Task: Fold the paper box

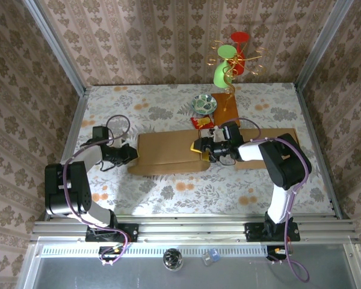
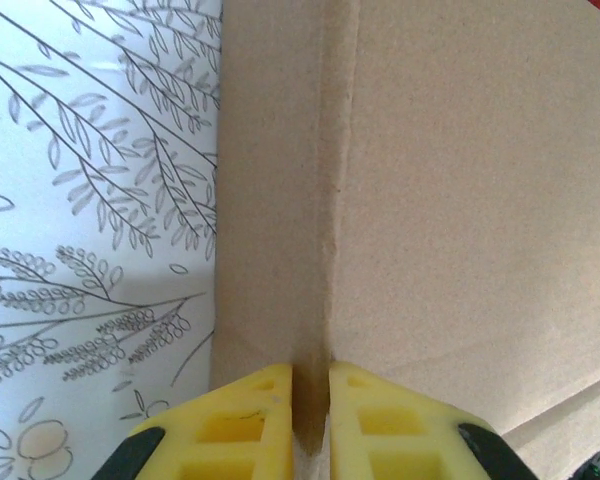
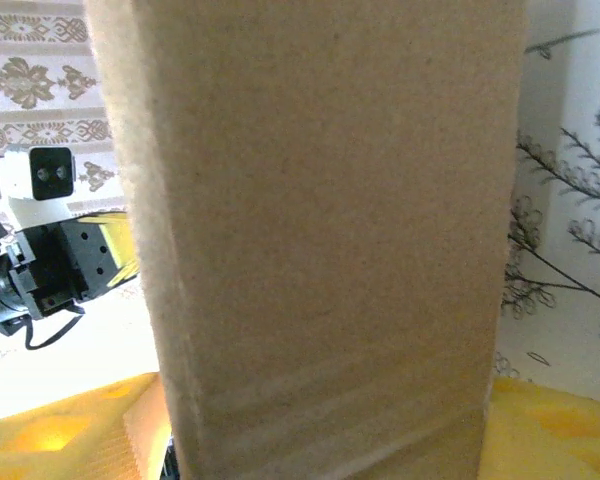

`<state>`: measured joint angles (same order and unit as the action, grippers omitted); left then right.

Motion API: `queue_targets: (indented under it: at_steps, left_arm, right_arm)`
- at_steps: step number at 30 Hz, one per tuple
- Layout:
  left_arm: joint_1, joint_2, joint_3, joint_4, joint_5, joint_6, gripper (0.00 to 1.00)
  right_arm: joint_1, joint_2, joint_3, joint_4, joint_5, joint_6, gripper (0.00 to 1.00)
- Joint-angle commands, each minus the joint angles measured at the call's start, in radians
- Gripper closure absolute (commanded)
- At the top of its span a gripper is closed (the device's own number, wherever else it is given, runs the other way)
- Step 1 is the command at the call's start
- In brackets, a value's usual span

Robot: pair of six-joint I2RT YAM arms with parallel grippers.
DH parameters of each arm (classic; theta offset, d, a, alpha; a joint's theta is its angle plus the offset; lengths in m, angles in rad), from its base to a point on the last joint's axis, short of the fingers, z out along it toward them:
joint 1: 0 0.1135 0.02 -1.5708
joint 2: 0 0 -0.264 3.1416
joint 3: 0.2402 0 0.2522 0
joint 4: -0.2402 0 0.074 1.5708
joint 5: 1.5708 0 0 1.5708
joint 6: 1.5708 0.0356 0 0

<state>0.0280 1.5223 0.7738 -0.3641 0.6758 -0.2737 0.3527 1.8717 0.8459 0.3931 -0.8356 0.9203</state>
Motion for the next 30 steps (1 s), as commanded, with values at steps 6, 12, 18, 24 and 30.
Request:
queue_targets:
  at_steps: [6,12,18,24,30]
  left_arm:
    - [-0.005,0.042,-0.015,-0.002,-0.085,-0.006,0.86]
    - [-0.005,0.049,-0.007,0.005,-0.077,-0.008,0.86]
    - [-0.005,0.05,-0.012,0.016,-0.07,-0.012,0.85]
    - [-0.006,0.021,-0.007,0.027,-0.062,-0.019,0.85]
    - [-0.035,-0.062,-0.002,0.042,-0.084,-0.028,0.73]
  right_arm:
    - [0.059,-0.011,0.083,0.136,-0.046,0.145,0.31]
    - [0.066,-0.03,0.08,0.206,-0.042,0.227,0.32]
    - [0.072,-0.063,0.085,0.172,-0.036,0.238,0.33]
    - [0.074,-0.079,0.075,0.152,-0.017,0.268,0.38]
    - [0.074,-0.104,0.08,0.085,0.004,0.302,0.43]
